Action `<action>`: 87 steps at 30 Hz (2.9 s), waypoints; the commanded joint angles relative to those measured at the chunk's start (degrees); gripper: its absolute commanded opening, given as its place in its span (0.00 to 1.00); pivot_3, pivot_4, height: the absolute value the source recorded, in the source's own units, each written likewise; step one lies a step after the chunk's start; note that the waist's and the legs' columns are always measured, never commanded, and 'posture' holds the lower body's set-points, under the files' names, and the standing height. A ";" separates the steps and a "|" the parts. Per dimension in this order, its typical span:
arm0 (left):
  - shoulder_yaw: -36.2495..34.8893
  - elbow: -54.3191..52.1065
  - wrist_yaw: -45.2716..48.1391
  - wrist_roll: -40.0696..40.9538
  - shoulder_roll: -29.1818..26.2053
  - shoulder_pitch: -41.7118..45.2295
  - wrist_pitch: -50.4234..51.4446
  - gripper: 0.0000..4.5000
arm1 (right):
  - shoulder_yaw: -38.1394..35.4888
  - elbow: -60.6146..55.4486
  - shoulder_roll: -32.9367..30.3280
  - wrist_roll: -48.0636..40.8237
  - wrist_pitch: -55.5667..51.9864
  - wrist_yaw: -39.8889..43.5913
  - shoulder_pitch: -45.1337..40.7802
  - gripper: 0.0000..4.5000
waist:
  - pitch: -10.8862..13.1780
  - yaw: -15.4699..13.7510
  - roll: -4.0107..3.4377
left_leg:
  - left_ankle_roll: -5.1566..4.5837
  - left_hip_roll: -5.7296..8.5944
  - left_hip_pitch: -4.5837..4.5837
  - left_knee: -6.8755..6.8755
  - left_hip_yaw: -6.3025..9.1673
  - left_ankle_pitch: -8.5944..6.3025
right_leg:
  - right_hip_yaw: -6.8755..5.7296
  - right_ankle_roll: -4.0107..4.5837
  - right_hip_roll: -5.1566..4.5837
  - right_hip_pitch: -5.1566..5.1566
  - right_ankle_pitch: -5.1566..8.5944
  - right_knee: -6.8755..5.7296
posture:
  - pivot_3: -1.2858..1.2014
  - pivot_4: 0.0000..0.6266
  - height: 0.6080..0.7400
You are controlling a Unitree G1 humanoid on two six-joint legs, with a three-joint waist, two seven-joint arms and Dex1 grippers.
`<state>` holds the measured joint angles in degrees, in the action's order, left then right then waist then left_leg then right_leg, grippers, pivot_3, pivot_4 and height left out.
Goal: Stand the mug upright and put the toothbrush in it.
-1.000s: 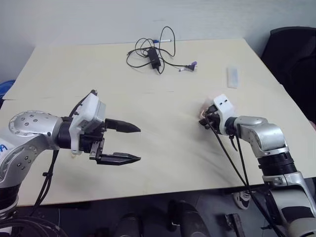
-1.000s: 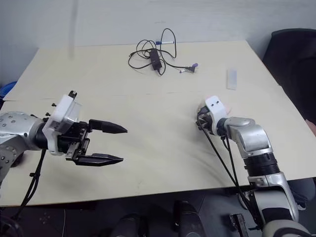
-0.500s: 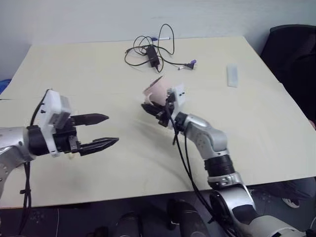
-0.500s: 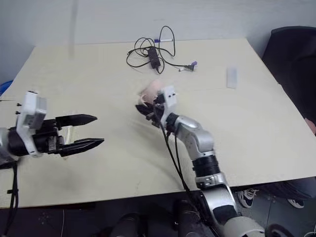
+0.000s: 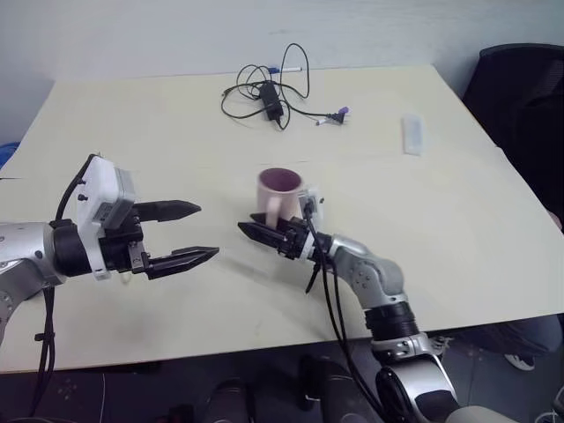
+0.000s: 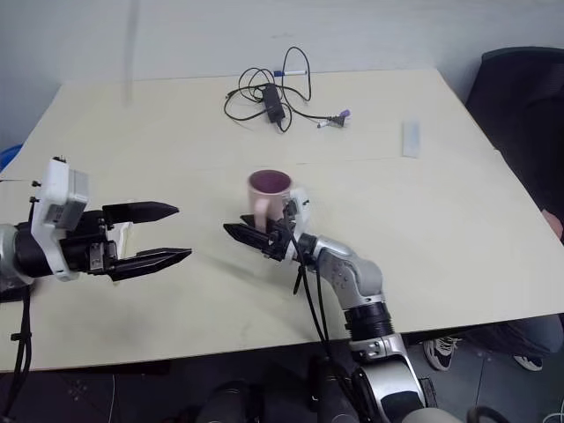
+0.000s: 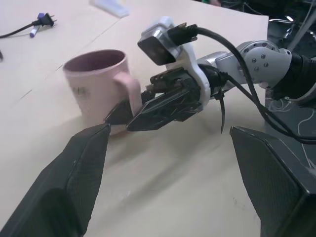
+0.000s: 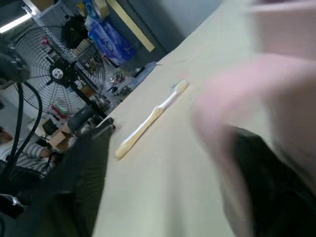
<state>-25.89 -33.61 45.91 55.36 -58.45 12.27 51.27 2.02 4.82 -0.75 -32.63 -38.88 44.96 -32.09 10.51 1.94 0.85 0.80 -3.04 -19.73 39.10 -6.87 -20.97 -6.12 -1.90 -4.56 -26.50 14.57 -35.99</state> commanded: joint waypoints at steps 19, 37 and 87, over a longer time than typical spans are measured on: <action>6.14 3.20 3.91 -3.58 -0.62 3.81 -4.14 0.91 | 10.86 -9.43 -8.60 6.19 -0.02 -1.12 2.04 0.80 | 0.00 -0.26 0.01 | 0.00 0.23 0.02 0.00 -0.06 0.00 | 0.00 0.01 0.03 0.00 0.01 0.02 | 0.52 0.24 1.00; 4.67 2.29 2.92 -3.42 -0.06 1.76 -3.68 0.91 | 14.30 -7.94 -11.55 11.06 3.46 2.23 1.49 0.69 | -0.01 -0.23 0.01 | -0.02 0.14 0.00 0.01 -0.03 0.01 | 0.00 0.00 0.00 0.00 0.00 0.01 | 0.52 0.24 1.00; 13.42 63.51 -34.51 -35.00 18.88 35.96 16.64 0.23 | -11.98 -34.88 -48.78 -19.83 -14.50 2.78 -10.51 1.00 | 0.08 -3.46 0.71 | -0.16 0.33 0.31 0.06 -0.24 0.21 | -0.03 0.02 -0.20 0.15 -0.21 0.01 | 0.52 0.24 1.00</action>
<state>-12.54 29.01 11.29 20.96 -40.32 48.48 66.88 -8.55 -30.06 -48.46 -53.11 -54.93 47.77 -42.09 10.59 -1.52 1.56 0.64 -2.71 -19.42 39.17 -7.11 -20.76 -6.17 -1.89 -4.75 -26.35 14.35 -35.97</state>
